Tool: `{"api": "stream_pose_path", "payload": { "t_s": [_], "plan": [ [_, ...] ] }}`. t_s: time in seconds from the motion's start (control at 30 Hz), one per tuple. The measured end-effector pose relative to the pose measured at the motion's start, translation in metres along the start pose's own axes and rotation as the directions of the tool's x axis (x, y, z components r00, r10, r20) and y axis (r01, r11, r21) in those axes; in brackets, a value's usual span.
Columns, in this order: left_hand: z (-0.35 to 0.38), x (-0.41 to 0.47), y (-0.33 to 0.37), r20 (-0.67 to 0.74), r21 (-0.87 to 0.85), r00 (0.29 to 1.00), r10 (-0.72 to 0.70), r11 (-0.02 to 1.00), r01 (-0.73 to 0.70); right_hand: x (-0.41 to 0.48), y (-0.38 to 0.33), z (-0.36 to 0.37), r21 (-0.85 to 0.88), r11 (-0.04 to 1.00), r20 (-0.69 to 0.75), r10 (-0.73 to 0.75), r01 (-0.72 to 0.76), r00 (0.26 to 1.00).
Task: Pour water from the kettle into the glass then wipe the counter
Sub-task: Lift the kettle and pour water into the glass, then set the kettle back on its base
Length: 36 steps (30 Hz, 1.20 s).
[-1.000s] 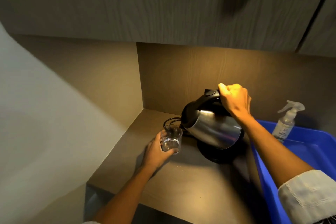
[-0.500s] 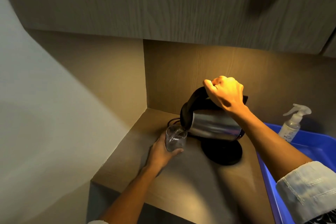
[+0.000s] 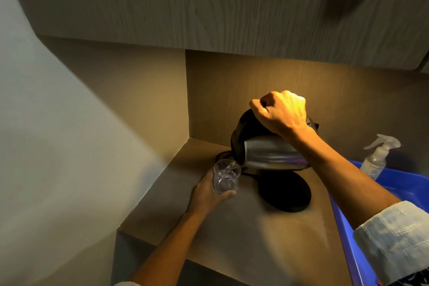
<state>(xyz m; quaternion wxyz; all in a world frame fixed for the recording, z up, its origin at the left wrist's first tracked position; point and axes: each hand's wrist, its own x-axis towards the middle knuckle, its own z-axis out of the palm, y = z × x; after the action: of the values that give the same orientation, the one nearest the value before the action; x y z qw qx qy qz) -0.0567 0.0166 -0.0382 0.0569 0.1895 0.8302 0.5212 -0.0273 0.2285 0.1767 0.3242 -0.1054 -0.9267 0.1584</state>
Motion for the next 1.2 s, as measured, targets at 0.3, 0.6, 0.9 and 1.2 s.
{"api": "stream_pose_path", "payload": {
  "t_s": [0.3, 0.6, 0.9, 1.2],
  "plan": [
    [0.000, -0.001, 0.000, 0.006, -0.003, 1.000, 0.002, 1.000, -0.002, -0.001, -0.003, 0.000, -0.054, 0.998, -0.152, -0.049, 0.042, 0.987],
    [0.000, -0.001, 0.000, -0.025, 0.016, 1.000, -0.008, 1.000, 0.008, -0.018, 0.049, -0.013, 0.195, 0.884, -0.159, 0.456, -0.425, 0.876],
    [0.000, 0.000, -0.003, 0.012, 0.042, 0.999, -0.042, 0.998, 0.041, -0.063, 0.136, -0.002, 0.719, 0.325, 0.041, 0.862, -0.615, 0.505],
    [0.000, -0.008, -0.002, -0.007, 0.035, 1.000, -0.022, 0.999, 0.022, -0.109, 0.165, 0.018, 0.909, 0.161, 0.040, 0.884, -0.383, 0.466]
  ]
}}
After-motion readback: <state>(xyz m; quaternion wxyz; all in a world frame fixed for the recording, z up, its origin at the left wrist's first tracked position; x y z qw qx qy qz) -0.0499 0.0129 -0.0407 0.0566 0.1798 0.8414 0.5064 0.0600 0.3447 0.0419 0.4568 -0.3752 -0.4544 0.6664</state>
